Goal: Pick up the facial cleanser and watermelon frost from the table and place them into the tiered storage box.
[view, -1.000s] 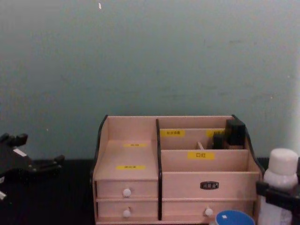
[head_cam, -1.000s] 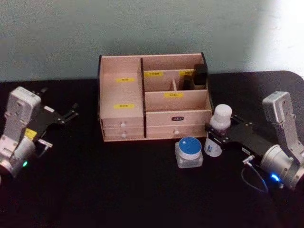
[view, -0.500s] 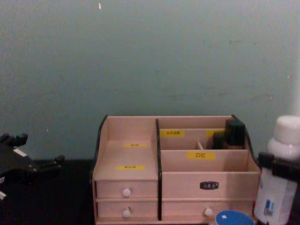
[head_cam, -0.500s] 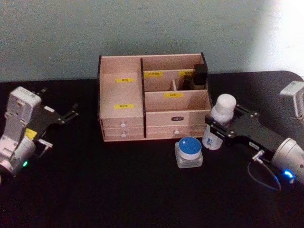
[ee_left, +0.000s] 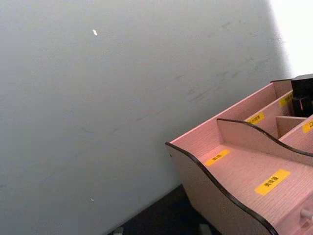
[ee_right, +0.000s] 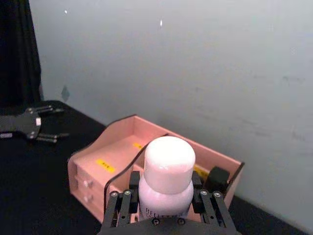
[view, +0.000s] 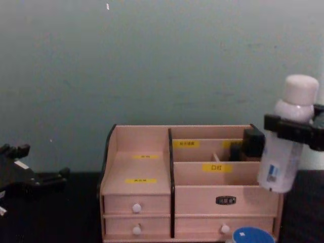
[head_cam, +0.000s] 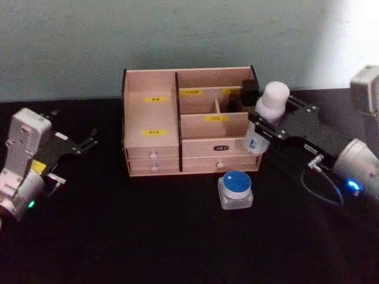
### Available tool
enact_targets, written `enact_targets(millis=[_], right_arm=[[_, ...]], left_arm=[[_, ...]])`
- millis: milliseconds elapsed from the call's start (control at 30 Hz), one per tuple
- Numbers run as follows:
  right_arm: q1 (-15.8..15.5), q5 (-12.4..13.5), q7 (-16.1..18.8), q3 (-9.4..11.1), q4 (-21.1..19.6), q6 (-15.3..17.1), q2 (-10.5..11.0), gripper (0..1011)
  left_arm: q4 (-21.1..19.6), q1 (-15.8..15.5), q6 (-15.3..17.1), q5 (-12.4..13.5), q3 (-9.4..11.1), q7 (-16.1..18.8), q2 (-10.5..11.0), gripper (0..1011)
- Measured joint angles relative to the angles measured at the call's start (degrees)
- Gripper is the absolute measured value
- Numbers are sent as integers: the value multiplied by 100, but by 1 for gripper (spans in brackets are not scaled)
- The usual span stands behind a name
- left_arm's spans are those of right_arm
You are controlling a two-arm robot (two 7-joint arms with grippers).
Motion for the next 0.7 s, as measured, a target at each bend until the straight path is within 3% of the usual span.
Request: enact_targets(millis=[467, 700], right_arm=[[1224, 115, 128, -453, 1016, 213, -414, 602], [1686, 100, 140, -639, 1553, 253, -607, 601]], left_arm=[[0, 0, 0, 0, 0, 0, 0, 1001], [0, 0, 0, 0, 0, 0, 0, 1001]])
